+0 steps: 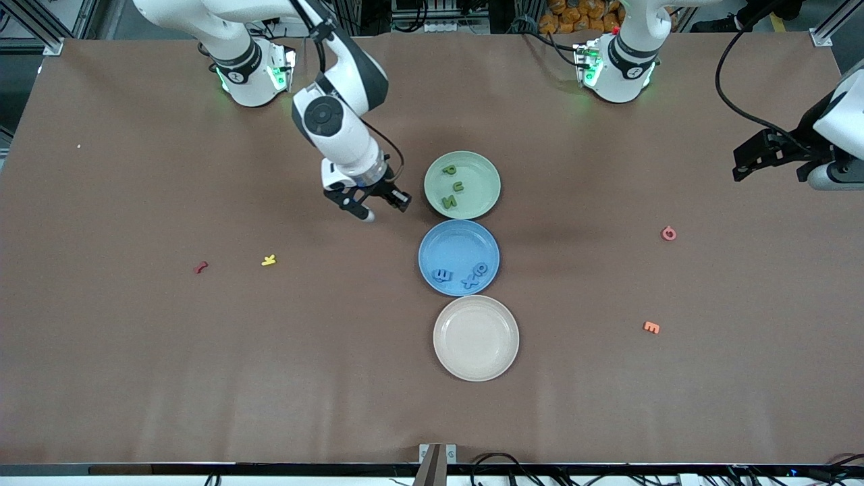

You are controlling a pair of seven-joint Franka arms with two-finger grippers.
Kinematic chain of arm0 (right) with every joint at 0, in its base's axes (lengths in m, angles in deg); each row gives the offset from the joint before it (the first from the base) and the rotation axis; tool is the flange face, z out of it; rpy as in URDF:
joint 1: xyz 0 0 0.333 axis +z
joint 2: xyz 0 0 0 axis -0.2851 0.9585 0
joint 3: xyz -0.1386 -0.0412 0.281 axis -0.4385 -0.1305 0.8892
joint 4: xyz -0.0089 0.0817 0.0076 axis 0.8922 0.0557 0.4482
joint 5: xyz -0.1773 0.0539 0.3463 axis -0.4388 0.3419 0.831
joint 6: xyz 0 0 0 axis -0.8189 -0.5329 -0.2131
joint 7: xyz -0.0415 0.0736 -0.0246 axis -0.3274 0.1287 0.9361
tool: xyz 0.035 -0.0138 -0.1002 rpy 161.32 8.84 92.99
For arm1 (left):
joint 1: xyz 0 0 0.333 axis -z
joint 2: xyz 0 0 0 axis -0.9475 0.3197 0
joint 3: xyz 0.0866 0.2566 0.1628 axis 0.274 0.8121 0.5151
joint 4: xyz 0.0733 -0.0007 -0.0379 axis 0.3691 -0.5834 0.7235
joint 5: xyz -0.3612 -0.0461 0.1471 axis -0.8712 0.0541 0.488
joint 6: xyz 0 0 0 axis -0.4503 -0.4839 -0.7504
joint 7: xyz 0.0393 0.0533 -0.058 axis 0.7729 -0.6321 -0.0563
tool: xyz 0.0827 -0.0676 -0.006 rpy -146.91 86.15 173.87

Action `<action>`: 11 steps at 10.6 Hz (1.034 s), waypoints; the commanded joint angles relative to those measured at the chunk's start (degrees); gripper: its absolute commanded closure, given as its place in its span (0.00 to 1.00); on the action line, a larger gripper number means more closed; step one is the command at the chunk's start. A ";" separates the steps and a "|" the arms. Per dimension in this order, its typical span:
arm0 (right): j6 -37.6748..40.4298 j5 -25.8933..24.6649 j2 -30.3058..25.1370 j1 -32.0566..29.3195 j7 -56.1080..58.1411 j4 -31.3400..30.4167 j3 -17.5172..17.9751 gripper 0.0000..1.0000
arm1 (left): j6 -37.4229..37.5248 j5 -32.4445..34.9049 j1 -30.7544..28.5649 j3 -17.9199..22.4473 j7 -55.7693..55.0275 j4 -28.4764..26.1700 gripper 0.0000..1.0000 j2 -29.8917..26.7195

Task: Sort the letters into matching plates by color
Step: 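Carry the green B to the green plate while the left gripper withdraws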

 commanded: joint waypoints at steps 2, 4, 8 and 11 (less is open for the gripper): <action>0.12 -0.03 4.55 6.07 -9.77 7.23 -0.23 1.00 | 1.69 -2.42 0.34 1.48 2.17 -0.38 0.00 -1.70; -0.06 -0.20 5.95 8.71 -12.24 8.11 -0.23 1.00 | 1.69 -2.07 0.26 1.56 1.99 0.42 0.00 -1.79; -0.06 -7.21 11.13 11.70 -22.50 13.02 -0.32 1.00 | 1.69 -2.07 -0.45 1.47 1.82 0.42 0.00 -2.40; -0.06 -13.38 15.26 13.46 -28.95 16.81 -0.23 1.00 | 1.61 -2.76 -0.45 1.39 2.08 0.42 0.00 -2.31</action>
